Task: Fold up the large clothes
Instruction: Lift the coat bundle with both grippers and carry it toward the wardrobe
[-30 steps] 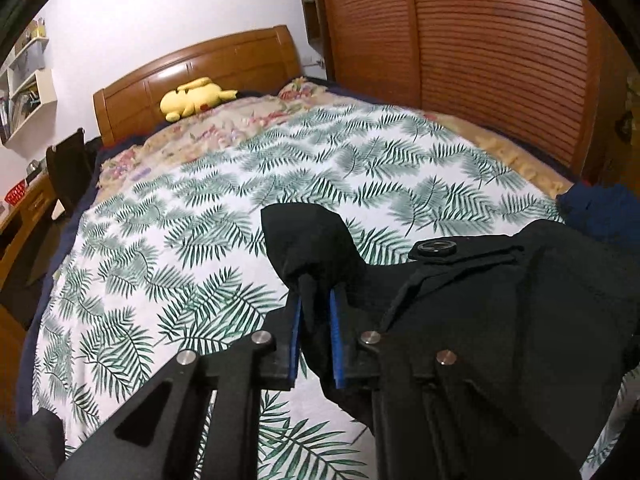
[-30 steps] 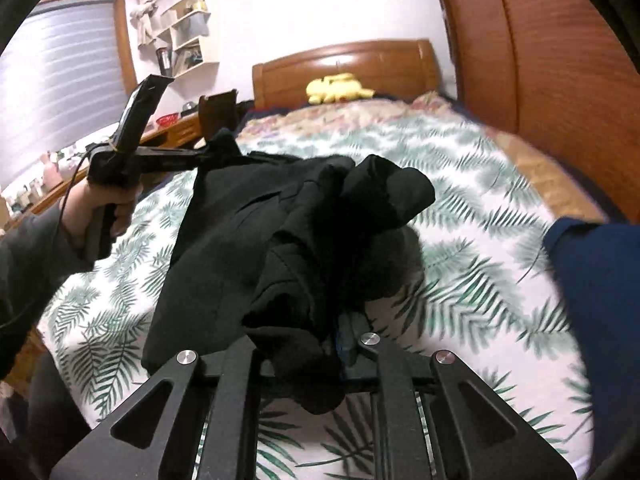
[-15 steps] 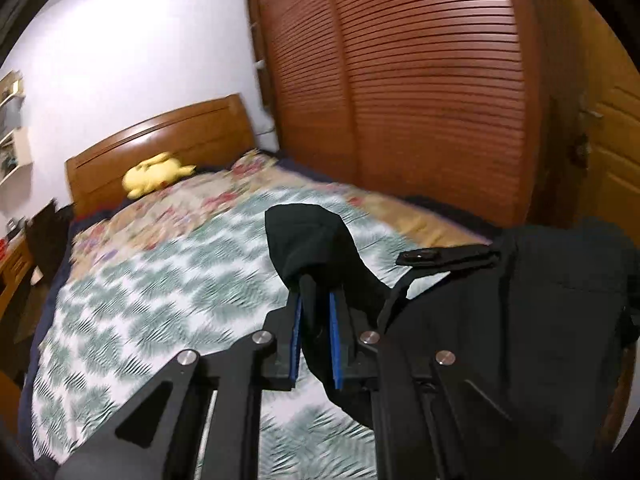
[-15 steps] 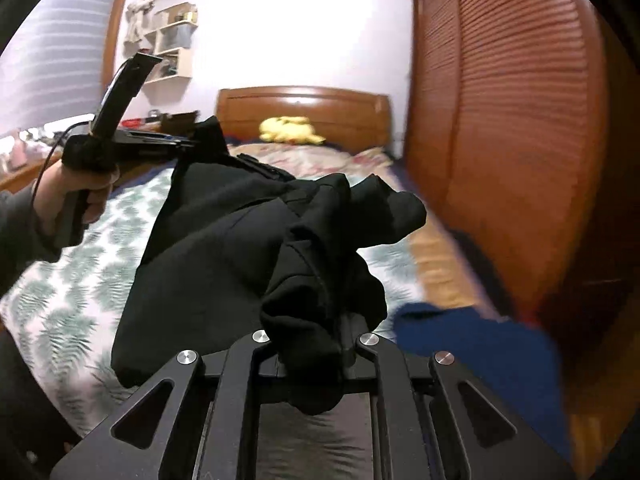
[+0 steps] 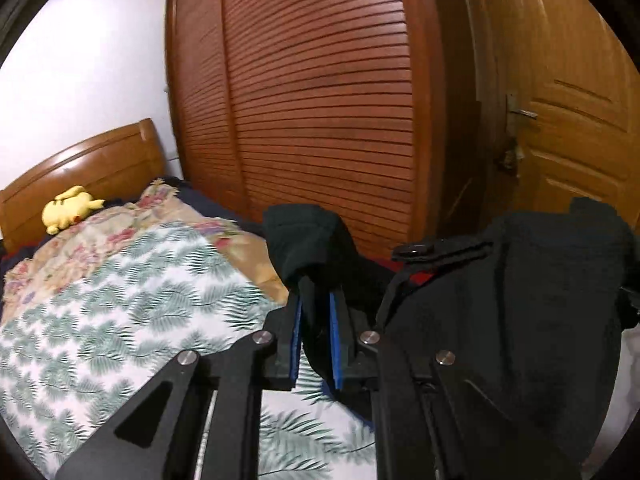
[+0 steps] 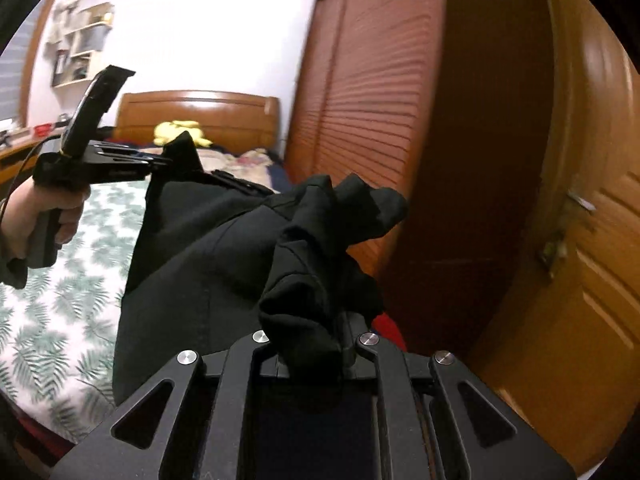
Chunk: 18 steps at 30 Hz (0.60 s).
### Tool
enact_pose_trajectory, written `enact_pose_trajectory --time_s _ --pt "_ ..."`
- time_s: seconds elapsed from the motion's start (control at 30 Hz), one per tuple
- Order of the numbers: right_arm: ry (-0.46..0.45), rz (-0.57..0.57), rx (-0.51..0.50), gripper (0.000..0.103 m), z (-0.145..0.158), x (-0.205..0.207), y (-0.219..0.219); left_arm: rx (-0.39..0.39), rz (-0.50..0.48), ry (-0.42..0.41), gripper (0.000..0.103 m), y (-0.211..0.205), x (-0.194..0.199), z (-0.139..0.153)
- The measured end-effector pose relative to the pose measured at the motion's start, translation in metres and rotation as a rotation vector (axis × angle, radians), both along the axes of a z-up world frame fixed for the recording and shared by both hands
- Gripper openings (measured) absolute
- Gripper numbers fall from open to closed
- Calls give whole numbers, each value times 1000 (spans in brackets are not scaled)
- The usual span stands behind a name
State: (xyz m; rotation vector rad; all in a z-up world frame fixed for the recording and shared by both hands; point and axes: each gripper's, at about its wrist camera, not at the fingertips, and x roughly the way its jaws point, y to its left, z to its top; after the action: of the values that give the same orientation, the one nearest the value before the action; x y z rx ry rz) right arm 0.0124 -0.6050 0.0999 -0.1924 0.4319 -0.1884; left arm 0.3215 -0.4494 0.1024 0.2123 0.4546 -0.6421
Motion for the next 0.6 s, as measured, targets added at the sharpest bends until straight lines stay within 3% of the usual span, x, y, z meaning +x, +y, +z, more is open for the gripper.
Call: enact_pose_trajectory --time_s 0.17,0.4,0.53,0.6 --pt "21 -58 38 9 -21 -12 -35 40 -53 30 9 -39 -1 -22" --pt "114 -85 114 12 -64 -18 -62 87 -54 55 9 -60 -4 -54" --pt "189 -140 138 35 -87 -15 -74 103 -48 68 11 -63 -9 -60" --pt "183 -150 148 45 -90 -17 -78 105 -39 78 12 -62 -10 -61"
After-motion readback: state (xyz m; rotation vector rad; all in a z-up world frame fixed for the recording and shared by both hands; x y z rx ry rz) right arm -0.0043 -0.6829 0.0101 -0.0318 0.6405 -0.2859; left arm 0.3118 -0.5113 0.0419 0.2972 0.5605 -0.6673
